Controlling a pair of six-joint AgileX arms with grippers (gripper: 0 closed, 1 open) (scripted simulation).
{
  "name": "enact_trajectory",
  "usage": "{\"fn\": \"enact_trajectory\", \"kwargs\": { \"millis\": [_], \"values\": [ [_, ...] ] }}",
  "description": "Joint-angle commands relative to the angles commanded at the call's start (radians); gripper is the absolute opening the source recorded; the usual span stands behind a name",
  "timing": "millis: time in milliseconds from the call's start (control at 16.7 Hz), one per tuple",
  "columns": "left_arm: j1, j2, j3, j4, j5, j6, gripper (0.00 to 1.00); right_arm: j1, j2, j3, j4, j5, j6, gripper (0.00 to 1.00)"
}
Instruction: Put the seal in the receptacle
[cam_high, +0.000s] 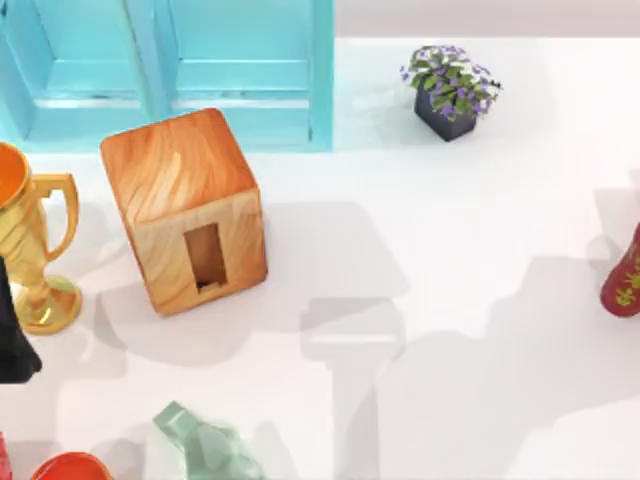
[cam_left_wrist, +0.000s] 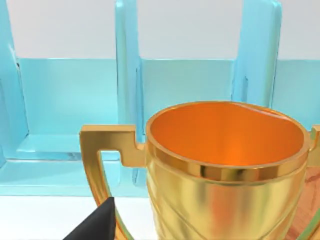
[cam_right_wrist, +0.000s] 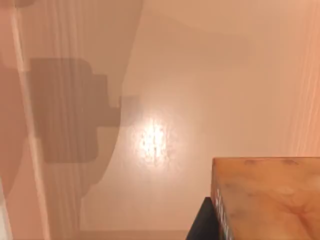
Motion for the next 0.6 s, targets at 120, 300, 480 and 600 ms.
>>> {"fn": "enact_trajectory", "kwargs": {
  "millis": [120,300,480,600],
  "values": [
    [0.0,0.0,0.0,0.0,0.0,0.0,1.0,-0.004,0.001,-0.004,0.0,-0.001,-0.004,0.0],
    [0.0,0.0,0.0,0.0,0.0,0.0,1.0,0.0,-0.001,-0.005,0.003,0.001,-0.001,0.0],
    [0.0,0.0,0.0,0.0,0.0,0.0,1.0,0.0,0.003,-0.073,0.073,0.0,0.0,0.0],
    [0.0,0.0,0.0,0.0,0.0,0.0,1.0,0.001,0.008,-0.142,0.153,0.0,0.0,0.0]
  ]
}}
